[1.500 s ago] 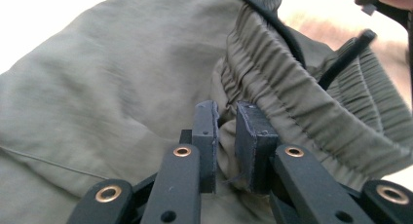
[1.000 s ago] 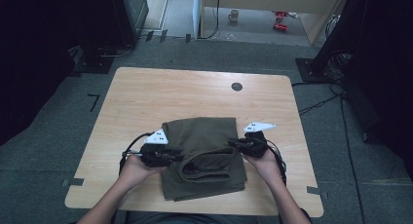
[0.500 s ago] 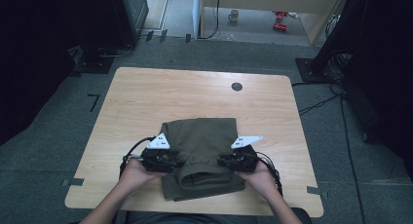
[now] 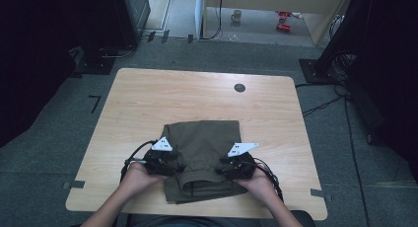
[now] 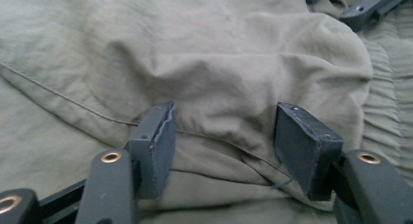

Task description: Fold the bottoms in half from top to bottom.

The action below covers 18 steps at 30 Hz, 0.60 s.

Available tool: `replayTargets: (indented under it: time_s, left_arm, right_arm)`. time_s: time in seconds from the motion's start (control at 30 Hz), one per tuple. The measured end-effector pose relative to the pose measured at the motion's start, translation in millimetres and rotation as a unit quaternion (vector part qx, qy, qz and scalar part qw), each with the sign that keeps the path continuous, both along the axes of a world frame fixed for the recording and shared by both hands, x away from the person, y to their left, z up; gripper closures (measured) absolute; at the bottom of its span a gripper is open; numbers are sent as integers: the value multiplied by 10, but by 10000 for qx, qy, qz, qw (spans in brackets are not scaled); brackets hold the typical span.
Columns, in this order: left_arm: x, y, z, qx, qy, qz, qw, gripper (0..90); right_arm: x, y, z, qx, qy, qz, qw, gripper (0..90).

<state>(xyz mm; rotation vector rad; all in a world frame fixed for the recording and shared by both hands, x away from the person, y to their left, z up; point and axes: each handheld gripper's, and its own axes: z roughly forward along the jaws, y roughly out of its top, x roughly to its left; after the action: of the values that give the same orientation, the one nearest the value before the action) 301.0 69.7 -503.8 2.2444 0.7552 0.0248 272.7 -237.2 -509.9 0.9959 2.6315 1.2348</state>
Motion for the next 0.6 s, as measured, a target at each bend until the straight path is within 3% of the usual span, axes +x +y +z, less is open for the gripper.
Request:
replayTargets:
  time_s: [0.2,0.4,0.47,0.53,0.6]
  left_arm:
    - [150,-26,-8,88,-195,163,9996,435]
    - [401,-4,-24,-17,-231,389,9990,435]
    - [493,-13,-13,81,-287,433,9986,423]
    - [593,-16,-4,94,-262,485,9984,417]
    - [663,-7,-14,5,-261,569,9980,419]
  right_arm:
    - [94,37,-28,-29,-140,-137,9998,551]
    - [310,44,-33,-11,-170,-373,9992,553]
    - [374,52,-42,-30,-325,-475,9983,554]
    - [463,67,-27,-39,-171,-532,9984,554]
    - [510,74,-33,-35,-342,-631,9974,557]
